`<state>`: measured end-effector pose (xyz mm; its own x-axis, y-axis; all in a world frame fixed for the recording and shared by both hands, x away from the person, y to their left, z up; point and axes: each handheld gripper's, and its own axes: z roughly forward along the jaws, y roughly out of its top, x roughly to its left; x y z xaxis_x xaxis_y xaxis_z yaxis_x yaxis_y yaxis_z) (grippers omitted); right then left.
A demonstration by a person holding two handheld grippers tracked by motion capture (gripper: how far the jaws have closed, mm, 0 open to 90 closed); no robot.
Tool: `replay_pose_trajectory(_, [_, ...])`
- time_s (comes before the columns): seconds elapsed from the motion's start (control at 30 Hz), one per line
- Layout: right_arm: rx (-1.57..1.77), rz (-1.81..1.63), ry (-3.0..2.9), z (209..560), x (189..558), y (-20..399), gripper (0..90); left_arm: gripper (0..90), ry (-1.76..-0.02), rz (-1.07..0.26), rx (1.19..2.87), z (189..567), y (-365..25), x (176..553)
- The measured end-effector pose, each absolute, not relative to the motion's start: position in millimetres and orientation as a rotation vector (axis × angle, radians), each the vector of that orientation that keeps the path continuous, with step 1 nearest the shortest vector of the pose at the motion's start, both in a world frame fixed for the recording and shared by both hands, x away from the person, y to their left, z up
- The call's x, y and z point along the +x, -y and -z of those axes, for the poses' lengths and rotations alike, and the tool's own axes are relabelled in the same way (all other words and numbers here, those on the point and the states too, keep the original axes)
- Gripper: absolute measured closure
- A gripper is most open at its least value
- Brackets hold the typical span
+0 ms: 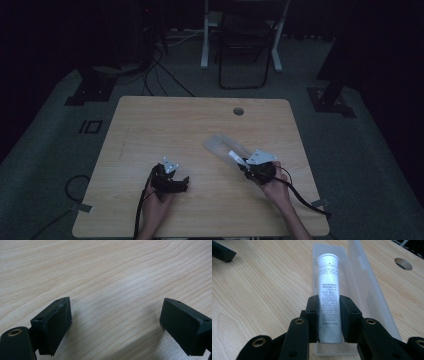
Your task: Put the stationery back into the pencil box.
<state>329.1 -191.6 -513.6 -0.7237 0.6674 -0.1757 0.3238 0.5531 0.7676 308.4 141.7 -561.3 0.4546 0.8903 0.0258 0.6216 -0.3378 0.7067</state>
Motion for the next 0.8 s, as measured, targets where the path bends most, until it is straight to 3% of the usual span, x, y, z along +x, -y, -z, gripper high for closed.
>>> replay_pose_trajectory(0.8, [0.850,-0.994,-2.326,527,345,187,71.4,10.8,-1.257,-0.552,2.076,561,-142,308])
